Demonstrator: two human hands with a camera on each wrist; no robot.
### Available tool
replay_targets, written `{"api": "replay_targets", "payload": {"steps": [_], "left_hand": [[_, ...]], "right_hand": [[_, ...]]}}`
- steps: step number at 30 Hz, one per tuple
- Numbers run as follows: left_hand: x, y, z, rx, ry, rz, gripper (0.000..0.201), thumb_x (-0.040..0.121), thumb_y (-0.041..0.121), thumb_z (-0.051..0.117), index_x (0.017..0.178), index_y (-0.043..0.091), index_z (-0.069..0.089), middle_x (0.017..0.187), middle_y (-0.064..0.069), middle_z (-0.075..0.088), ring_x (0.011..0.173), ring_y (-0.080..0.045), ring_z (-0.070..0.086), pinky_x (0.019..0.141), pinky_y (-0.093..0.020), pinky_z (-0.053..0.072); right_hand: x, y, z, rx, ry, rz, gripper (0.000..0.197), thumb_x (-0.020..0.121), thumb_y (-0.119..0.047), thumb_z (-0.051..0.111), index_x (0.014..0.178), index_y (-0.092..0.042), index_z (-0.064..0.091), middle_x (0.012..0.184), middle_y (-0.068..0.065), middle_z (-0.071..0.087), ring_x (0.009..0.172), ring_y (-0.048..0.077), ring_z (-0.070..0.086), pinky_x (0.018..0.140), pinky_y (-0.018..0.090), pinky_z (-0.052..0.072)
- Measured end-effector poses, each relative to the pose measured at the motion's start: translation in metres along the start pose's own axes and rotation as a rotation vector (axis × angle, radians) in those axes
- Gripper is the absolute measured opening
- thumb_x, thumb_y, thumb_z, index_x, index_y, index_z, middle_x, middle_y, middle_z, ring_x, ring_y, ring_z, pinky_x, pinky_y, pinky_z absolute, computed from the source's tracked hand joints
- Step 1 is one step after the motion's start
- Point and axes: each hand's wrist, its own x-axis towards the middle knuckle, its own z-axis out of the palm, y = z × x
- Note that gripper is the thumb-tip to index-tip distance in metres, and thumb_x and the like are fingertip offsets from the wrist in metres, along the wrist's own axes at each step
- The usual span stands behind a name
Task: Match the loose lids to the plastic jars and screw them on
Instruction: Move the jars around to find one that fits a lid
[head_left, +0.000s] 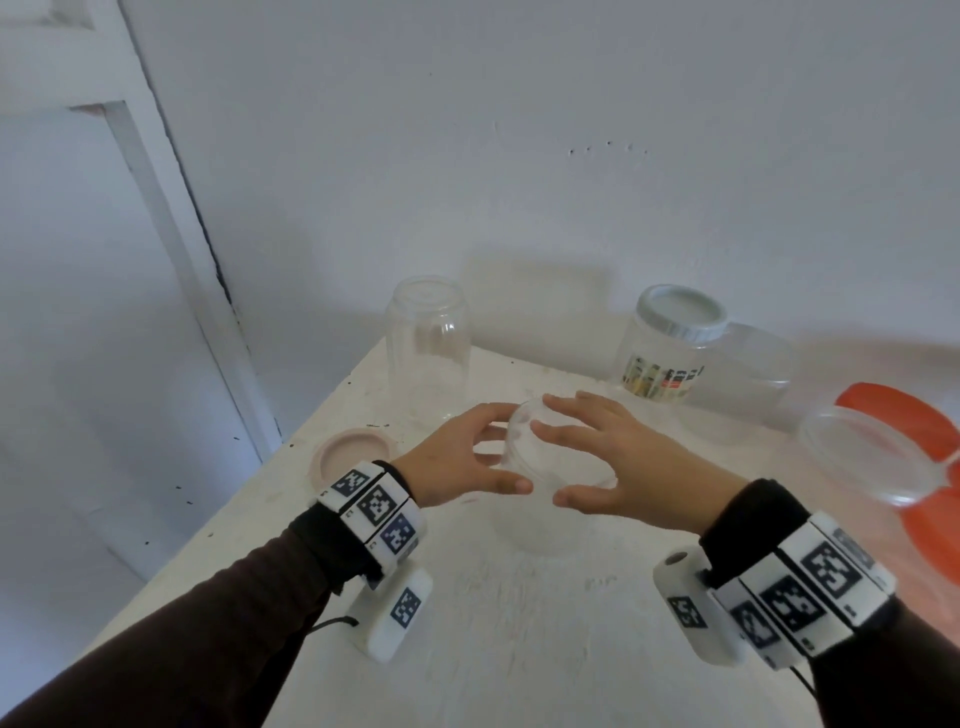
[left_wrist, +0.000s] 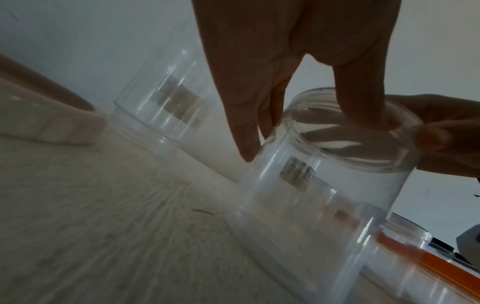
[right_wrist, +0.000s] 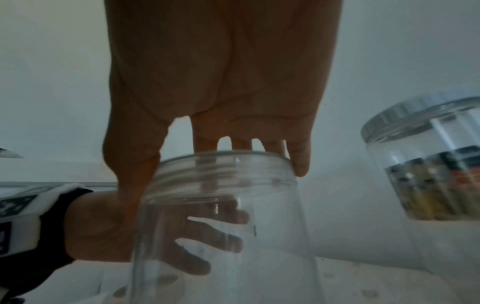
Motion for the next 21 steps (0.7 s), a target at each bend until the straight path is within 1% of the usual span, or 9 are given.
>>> {"api": "replay_targets", "payload": {"steps": [3, 6, 9, 11, 13, 15, 17, 19, 21], "left_hand": [[0.012, 0.005, 0.015, -0.010, 0.013, 0.023, 0.066, 0.070, 0.010, 0.079, 0.126, 0.021, 0.047, 0.131, 0.003, 0.047, 0.121, -0.008, 0.047, 0.093, -0.026, 0.049], [0.029, 0.009, 0.034, -0.041, -0.008, 0.051, 0.067, 0.069, 0.008, 0.079, 0.128, 0.018, 0.048, 0.130, 0.003, 0.051, 0.119, -0.010, 0.050, 0.095, -0.030, 0.048], [0.052, 0.013, 0.059, -0.006, -0.026, 0.095, 0.068, 0.070, 0.011, 0.079, 0.129, 0.014, 0.046, 0.127, 0.002, 0.055, 0.117, -0.009, 0.052, 0.098, -0.025, 0.044], [0.068, 0.015, 0.075, 0.005, -0.044, 0.127, 0.067, 0.071, 0.014, 0.079, 0.130, 0.014, 0.045, 0.127, 0.002, 0.055, 0.116, -0.007, 0.053, 0.098, -0.021, 0.041], [0.084, 0.016, 0.089, -0.001, -0.065, 0.156, 0.067, 0.073, 0.015, 0.078, 0.131, 0.015, 0.045, 0.129, -0.001, 0.055, 0.117, -0.008, 0.052, 0.101, -0.025, 0.041], [0.099, 0.018, 0.102, 0.008, -0.089, 0.180, 0.068, 0.074, 0.017, 0.077, 0.134, 0.015, 0.044, 0.132, -0.003, 0.054, 0.120, -0.011, 0.051, 0.105, -0.031, 0.039], [0.112, 0.020, 0.112, 0.043, -0.126, 0.212, 0.069, 0.076, 0.020, 0.075, 0.137, 0.016, 0.042, 0.135, -0.003, 0.052, 0.123, -0.013, 0.049, 0.107, -0.034, 0.037], [0.122, 0.023, 0.120, 0.063, -0.156, 0.237, 0.070, 0.077, 0.024, 0.074, 0.138, 0.016, 0.042, 0.136, -0.003, 0.051, 0.125, -0.014, 0.048, 0.109, -0.036, 0.035], [0.128, 0.024, 0.126, 0.060, -0.168, 0.246, 0.076, 0.072, 0.037, 0.072, 0.138, 0.015, 0.042, 0.137, -0.002, 0.050, 0.125, -0.013, 0.047, 0.109, -0.035, 0.035]], "right_hand": [[-0.018, 0.005, 0.001, -0.031, 0.100, 0.038, 0.057, 0.088, -0.045, 0.056, 0.140, -0.032, 0.037, 0.150, -0.008, 0.024, 0.137, 0.012, 0.016, 0.107, 0.028, 0.028], [-0.036, 0.014, 0.003, -0.038, 0.165, 0.128, 0.051, 0.089, -0.039, 0.056, 0.137, -0.028, 0.044, 0.142, -0.007, 0.033, 0.132, 0.012, 0.025, 0.099, 0.029, 0.038], [-0.050, 0.032, 0.006, -0.024, 0.243, 0.252, 0.047, 0.088, -0.032, 0.061, 0.132, -0.020, 0.051, 0.137, -0.003, 0.042, 0.129, 0.017, 0.034, 0.100, 0.038, 0.041], [-0.058, 0.045, 0.010, -0.001, 0.324, 0.302, 0.044, 0.083, -0.022, 0.068, 0.125, -0.011, 0.058, 0.131, 0.008, 0.051, 0.124, 0.027, 0.045, 0.099, 0.045, 0.042], [-0.064, 0.060, 0.018, 0.013, 0.392, 0.343, 0.042, 0.078, -0.012, 0.072, 0.118, -0.004, 0.062, 0.125, 0.017, 0.058, 0.118, 0.036, 0.052, 0.097, 0.043, 0.039], [-0.070, 0.070, 0.021, 0.034, 0.430, 0.384, 0.042, 0.079, -0.008, 0.070, 0.120, -0.001, 0.060, 0.127, 0.018, 0.056, 0.121, 0.037, 0.050, 0.098, 0.036, 0.032], [-0.074, 0.079, 0.021, 0.027, 0.478, 0.404, 0.043, 0.084, -0.009, 0.066, 0.125, -0.004, 0.057, 0.134, 0.014, 0.051, 0.127, 0.032, 0.045, 0.102, 0.029, 0.026], [-0.076, 0.084, 0.018, 0.035, 0.482, 0.461, 0.044, 0.089, -0.014, 0.060, 0.132, -0.009, 0.051, 0.142, 0.007, 0.043, 0.133, 0.024, 0.037, 0.105, 0.022, 0.019], [-0.078, 0.089, 0.016, 0.047, 0.477, 0.507, 0.046, 0.091, -0.019, 0.056, 0.135, -0.013, 0.046, 0.146, 0.003, 0.038, 0.136, 0.019, 0.031, 0.108, 0.021, 0.017]]}}
